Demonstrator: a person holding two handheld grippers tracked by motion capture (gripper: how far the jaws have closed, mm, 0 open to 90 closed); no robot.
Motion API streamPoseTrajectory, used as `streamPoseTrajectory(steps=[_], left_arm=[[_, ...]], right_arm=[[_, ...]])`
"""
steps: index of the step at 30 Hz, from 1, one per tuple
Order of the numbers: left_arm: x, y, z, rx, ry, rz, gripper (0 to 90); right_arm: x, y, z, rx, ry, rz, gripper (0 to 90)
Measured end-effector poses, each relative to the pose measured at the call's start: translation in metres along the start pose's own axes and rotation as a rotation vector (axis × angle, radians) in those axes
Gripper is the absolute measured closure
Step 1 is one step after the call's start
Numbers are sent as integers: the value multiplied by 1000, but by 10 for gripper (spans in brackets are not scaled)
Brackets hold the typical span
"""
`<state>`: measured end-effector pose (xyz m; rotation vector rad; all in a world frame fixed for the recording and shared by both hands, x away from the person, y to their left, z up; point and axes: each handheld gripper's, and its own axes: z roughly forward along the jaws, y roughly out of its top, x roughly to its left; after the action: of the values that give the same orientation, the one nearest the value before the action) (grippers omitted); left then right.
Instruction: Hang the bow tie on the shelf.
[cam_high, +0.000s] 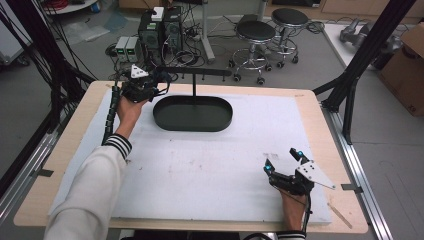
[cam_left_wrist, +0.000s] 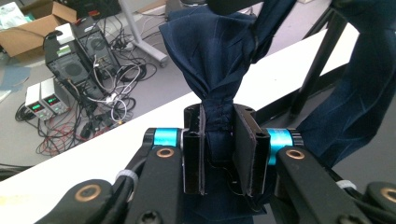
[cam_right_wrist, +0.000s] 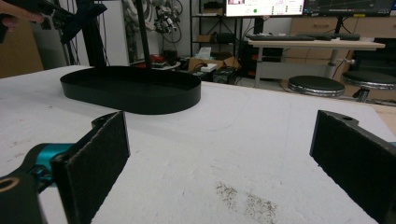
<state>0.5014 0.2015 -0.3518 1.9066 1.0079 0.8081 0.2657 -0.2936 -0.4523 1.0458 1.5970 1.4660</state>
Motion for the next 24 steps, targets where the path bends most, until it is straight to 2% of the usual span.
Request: streamPoseTrajectory(steps=[6, 9, 12, 16, 19, 20, 22, 24], left_arm=[[1, -1, 0, 12, -15, -52, 577], [4, 0, -3, -17, -30, -66, 517], [7, 0, -4, -43, -40, -78, 417], [12, -4, -4, -52, -90, -126, 262], [19, -8, -8, -47, -172, -188, 206], [20, -11, -11, -61, -184, -209, 182], [22, -17, -19, -94, -192, -219, 186], [23, -25, -28, -105, -207, -223, 186]], right_arm=[[0, 0, 0, -1, 0, -2, 37], [0, 0, 0, -2, -1, -2, 37], [0, 0, 0, -6, 2, -5, 37], [0, 0, 0, -8, 3, -4, 37], [0, 0, 0, -8, 1, -4, 37], [0, 0, 0, -8, 1, -3, 37], [0, 0, 0, -8, 1, -3, 37], [1, 0, -1, -5, 2, 1, 37]])
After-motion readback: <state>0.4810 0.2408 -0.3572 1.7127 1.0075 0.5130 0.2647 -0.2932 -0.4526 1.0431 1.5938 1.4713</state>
